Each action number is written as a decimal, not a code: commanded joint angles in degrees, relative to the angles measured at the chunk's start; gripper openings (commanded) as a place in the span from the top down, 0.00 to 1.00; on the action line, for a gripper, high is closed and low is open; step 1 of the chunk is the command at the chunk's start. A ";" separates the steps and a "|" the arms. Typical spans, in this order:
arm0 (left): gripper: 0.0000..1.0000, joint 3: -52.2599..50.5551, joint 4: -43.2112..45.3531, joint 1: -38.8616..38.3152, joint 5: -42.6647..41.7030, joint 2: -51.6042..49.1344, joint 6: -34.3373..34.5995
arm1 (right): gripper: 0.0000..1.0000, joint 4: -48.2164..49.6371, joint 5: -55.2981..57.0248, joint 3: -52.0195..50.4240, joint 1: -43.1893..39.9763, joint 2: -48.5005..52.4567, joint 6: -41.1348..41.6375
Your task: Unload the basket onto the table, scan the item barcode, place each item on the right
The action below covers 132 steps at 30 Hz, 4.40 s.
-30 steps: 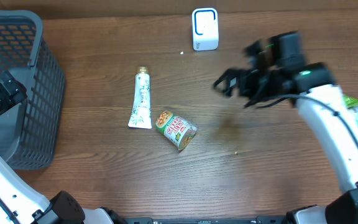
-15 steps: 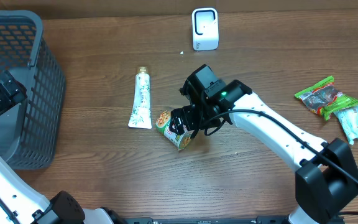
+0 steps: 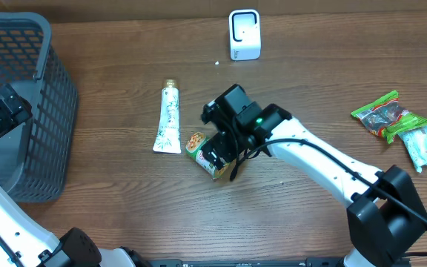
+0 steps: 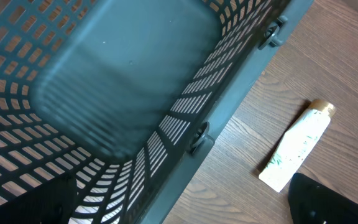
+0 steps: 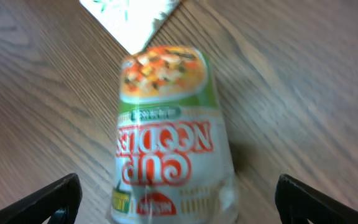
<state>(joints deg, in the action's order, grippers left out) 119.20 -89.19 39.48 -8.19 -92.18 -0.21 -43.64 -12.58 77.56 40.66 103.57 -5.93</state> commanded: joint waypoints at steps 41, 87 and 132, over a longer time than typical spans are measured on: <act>0.00 0.11 0.07 0.09 -0.26 0.02 -0.92 | 0.00 6.27 8.37 -0.28 -9.22 4.24 -10.32; 0.00 0.11 0.04 0.09 -0.26 0.02 -0.92 | 0.00 -11.52 -3.19 17.42 -2.27 10.82 0.68; 0.00 0.11 0.04 0.09 -0.26 0.02 -0.94 | 0.20 -14.99 -6.54 7.04 -2.29 11.82 -17.90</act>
<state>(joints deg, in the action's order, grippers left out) 119.20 -89.19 39.48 -8.19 -92.18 -0.23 -59.83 -19.11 84.95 38.28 115.48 -23.73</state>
